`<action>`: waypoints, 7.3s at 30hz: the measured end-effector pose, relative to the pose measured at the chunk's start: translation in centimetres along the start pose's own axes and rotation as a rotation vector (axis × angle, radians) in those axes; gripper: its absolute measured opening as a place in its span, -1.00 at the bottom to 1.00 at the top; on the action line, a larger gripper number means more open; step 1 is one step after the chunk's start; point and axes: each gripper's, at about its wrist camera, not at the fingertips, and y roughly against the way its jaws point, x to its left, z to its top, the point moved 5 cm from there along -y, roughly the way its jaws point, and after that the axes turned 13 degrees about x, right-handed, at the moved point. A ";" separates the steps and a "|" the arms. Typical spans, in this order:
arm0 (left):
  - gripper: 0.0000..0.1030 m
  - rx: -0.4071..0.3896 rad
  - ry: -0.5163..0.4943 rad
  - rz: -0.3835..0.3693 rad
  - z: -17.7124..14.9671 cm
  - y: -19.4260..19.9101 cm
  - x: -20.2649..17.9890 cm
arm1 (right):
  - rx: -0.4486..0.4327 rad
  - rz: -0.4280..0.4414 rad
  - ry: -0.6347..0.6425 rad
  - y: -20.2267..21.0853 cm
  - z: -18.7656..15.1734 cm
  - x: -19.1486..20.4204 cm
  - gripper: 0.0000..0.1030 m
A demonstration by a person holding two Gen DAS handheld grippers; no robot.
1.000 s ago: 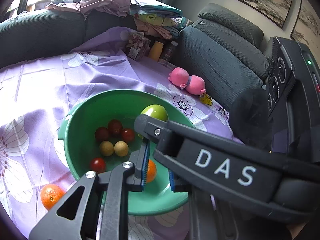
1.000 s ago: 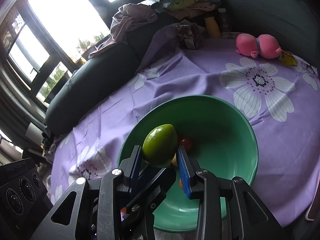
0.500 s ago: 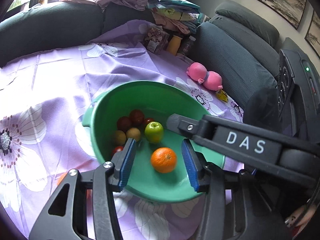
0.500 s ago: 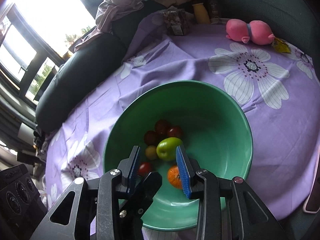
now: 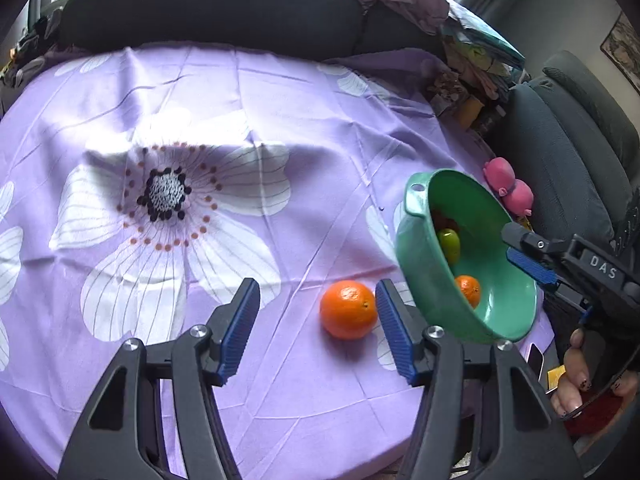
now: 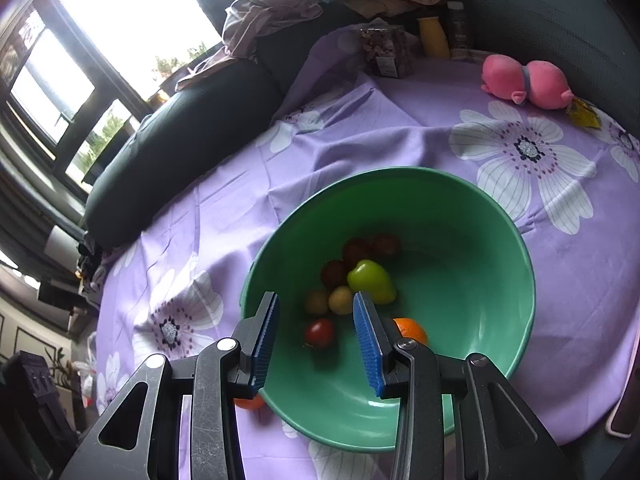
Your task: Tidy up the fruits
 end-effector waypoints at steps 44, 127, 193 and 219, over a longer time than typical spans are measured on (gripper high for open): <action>-0.11 -0.008 0.220 0.113 0.5 -2.9 6.6 | 0.400 0.165 0.345 -12.4 -4.5 13.8 -0.25; -0.13 -0.198 -0.451 -0.046 1.4 -1.6 -16.7 | -0.070 0.228 0.026 2.2 0.5 0.0 -0.06; 0.77 -0.189 -0.353 0.119 1.0 0.0 -14.4 | -0.108 -0.194 -0.125 3.2 0.3 -4.2 0.09; 0.77 -0.165 -0.303 0.145 1.5 -0.4 -12.9 | -0.141 -0.314 -0.167 4.0 0.3 -5.3 0.09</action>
